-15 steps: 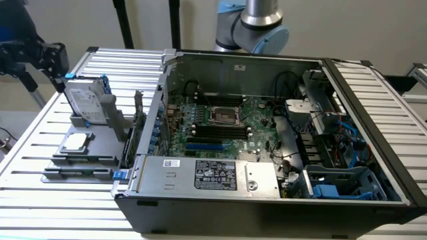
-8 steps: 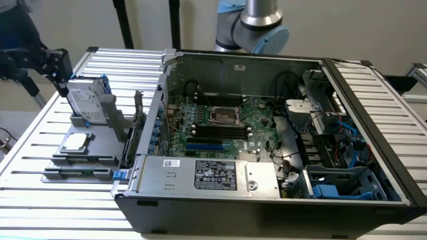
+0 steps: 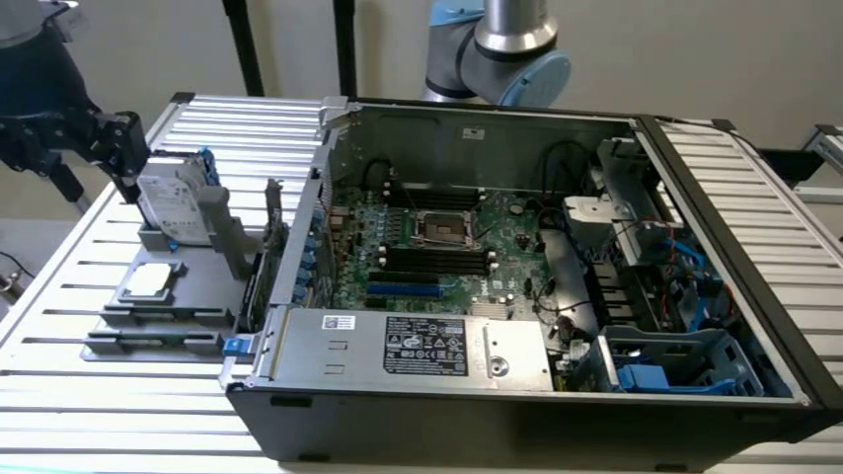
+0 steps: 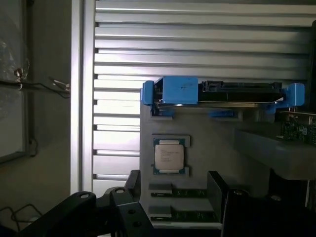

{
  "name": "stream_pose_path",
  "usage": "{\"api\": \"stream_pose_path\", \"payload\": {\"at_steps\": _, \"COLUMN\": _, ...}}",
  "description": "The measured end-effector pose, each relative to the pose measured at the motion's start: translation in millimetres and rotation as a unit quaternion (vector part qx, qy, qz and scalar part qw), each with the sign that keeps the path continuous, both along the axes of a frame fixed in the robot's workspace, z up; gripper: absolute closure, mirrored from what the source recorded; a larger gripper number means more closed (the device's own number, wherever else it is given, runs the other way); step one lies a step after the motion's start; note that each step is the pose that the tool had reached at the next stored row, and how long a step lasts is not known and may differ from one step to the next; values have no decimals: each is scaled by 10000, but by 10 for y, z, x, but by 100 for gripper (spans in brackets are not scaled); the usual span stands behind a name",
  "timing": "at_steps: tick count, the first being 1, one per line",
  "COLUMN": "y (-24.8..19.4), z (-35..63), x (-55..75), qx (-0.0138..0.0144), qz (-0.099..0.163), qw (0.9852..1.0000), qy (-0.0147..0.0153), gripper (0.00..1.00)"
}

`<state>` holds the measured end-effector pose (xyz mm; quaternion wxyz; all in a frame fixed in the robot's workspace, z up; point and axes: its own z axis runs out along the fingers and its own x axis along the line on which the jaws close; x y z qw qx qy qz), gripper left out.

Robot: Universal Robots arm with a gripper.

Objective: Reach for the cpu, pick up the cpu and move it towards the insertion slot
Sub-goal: 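Pick up the cpu and move it towards the insertion slot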

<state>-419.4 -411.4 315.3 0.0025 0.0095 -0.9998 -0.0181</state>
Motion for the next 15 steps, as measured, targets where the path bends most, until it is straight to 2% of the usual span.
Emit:
{"api": "stream_pose_path", "payload": {"at_steps": 10, "y": -59, "z": -182, "x": 0, "qx": 0, "qz": 0, "qw": 10000, "qy": 0, "gripper": 35}}
{"api": "stream_pose_path", "payload": {"at_steps": 15, "y": -124, "z": -273, "x": 0, "qx": 0, "qz": 0, "qw": 10000, "qy": 0, "gripper": 35}}
